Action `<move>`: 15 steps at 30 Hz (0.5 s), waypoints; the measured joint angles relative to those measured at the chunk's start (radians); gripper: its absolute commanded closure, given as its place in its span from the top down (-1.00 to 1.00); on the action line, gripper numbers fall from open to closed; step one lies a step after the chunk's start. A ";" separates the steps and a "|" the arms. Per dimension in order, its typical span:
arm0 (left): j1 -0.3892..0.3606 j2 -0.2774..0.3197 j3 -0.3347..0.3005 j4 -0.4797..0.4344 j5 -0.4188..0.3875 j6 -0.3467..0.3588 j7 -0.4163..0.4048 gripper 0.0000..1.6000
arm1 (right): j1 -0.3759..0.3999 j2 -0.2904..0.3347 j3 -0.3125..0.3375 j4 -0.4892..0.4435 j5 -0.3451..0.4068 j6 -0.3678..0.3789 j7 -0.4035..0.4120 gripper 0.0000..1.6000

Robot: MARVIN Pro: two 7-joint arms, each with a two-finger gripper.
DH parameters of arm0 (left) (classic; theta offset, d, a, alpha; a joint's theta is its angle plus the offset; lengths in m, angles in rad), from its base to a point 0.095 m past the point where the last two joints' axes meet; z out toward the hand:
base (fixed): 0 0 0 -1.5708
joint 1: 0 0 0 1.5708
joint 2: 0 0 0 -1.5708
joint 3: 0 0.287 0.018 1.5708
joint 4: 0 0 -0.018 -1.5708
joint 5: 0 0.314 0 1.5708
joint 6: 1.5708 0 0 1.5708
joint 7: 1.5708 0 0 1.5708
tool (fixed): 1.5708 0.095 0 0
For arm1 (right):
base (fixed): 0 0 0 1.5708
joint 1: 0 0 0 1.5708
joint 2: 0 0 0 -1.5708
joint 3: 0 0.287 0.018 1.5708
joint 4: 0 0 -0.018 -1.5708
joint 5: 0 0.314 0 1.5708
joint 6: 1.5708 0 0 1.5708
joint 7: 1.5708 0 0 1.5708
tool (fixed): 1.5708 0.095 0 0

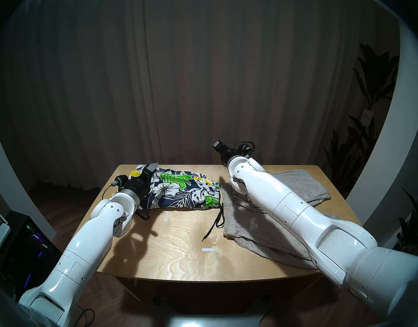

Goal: Fold pants twice and stack them

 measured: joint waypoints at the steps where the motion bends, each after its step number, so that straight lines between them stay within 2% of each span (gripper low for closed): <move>1: 0.007 0.001 -0.001 -0.008 -0.003 -0.002 -0.001 1.00 | -0.003 0.004 0.002 -0.006 0.003 0.002 0.002 1.00; 15: 0.122 0.015 -0.035 -0.123 -0.045 -0.036 -0.005 1.00 | -0.051 0.100 0.011 -0.081 0.011 0.050 0.035 1.00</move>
